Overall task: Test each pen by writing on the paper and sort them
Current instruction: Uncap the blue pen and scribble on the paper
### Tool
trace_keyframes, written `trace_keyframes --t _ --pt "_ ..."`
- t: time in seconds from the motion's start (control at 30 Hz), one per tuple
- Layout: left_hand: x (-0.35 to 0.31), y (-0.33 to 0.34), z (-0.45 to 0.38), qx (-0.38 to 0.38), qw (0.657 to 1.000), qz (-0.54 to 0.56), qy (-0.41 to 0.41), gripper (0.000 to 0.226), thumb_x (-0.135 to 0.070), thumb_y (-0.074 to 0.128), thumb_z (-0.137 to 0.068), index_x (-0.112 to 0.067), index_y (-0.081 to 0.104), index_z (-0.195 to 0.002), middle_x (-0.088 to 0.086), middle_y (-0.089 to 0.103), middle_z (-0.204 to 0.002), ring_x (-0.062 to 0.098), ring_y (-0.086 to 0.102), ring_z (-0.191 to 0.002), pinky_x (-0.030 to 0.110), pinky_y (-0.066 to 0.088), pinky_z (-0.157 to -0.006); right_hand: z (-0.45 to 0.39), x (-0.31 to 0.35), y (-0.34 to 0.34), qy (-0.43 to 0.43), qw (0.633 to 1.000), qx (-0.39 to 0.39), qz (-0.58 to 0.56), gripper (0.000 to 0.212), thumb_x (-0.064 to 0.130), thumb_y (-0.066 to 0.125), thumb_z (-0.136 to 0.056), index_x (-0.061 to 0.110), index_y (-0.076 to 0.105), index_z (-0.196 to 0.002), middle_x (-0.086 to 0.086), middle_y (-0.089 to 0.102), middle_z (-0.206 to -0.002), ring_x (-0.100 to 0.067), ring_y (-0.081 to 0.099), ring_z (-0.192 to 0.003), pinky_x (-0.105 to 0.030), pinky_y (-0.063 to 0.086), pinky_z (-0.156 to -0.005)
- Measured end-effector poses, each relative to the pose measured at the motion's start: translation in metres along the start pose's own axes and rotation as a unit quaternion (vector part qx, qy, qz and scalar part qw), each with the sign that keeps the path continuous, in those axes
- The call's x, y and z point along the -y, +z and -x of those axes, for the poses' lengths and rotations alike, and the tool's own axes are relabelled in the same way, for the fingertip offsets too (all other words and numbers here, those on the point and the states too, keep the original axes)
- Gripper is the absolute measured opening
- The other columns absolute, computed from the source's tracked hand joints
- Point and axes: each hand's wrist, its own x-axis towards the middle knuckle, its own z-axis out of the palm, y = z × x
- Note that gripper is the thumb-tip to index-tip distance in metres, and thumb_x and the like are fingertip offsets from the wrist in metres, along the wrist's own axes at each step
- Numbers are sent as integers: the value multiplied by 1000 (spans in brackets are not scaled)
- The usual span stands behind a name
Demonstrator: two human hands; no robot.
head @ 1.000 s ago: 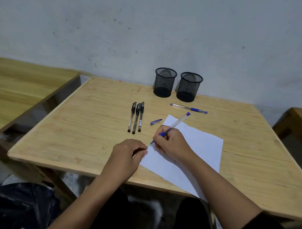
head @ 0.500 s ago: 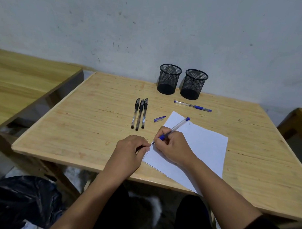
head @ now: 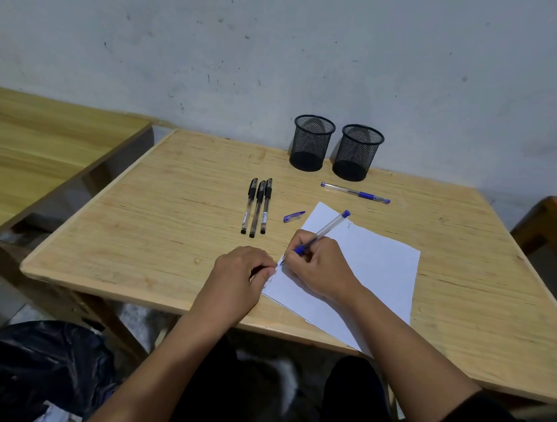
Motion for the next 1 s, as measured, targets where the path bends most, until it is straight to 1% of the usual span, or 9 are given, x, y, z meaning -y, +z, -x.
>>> trace_keyframes --t 0.13,0.23,0.47,0.53,0.67,0.73,0.8,0.93,1.0 --pt "1 0 0 3 1000 1 1 9 -13 67 -81 -17 72 -87 -5 72 -90 7 60 -87 10 36 -76 0 1 0 4 1000 0 3 11 3 56 -80 0 62 -71 -19 61 -73 -14 50 -64 -14 40 -55" --pt "1 0 0 0 1000 1 2 9 -14 66 -81 -17 72 -88 -4 72 -90 8 61 -87 14 38 -77 0 1 0 3 1000 2 0 11 4 55 -81 -1 61 -73 -20 61 -74 -14 50 -65 -15 41 -56" --pt "2 0 0 6 1000 -4 1 10 -15 66 -82 -17 72 -89 -5 71 -91 5 58 -86 5 33 -75 0 2 0 10 1000 -12 -5 11 3 54 -81 -3 60 -75 -22 58 -73 -14 48 -63 -12 39 -54" --pt "3 0 -1 9 1000 4 -12 9 -15 66 -81 -19 71 -88 -6 71 -89 4 58 -84 0 33 -71 0 2 -1 32 999 -32 -22 11 3 53 -83 -3 60 -76 -14 55 -66 -11 47 -60 -13 38 -53" --pt "-5 -3 -13 -10 1000 17 -22 9 -16 64 -83 -19 70 -89 -6 69 -89 2 56 -80 -4 33 -70 -6 -5 -7 94 980 -100 -144 15 7 53 -86 4 61 -73 -4 56 -61 -15 52 -59 -28 44 -60" --pt "-13 -3 -29 -28 999 23 -16 12 -17 61 -84 -18 68 -95 -5 68 -94 3 55 -84 1 33 -73 -6 -4 -14 109 959 -131 -228 15 5 54 -88 6 59 -74 -3 54 -58 -15 50 -54 -26 43 -56" --pt "-20 0 -49 -33 999 16 -12 16 -18 59 -86 -18 66 -101 -4 66 -101 7 54 -89 15 37 -79 -5 -1 -24 121 942 -160 -268 11 5 55 -90 6 60 -80 -2 53 -58 -9 50 -50 -16 41 -50" --pt "-26 13 -91 12 998 -46 -34 27 -19 57 -88 -16 60 -115 4 63 -116 20 55 -107 31 45 -88 -2 5 -45 130 942 -191 -244 12 6 54 -91 5 66 -91 -2 57 -62 -5 51 -51 -12 39 -46" --pt "-24 21 -105 52 993 -92 -44 28 -21 56 -89 -15 59 -116 6 61 -116 23 55 -106 34 47 -85 -1 6 -52 147 935 -199 -256 20 9 50 -92 2 68 -95 -4 59 -65 -6 51 -50 -15 37 -41"
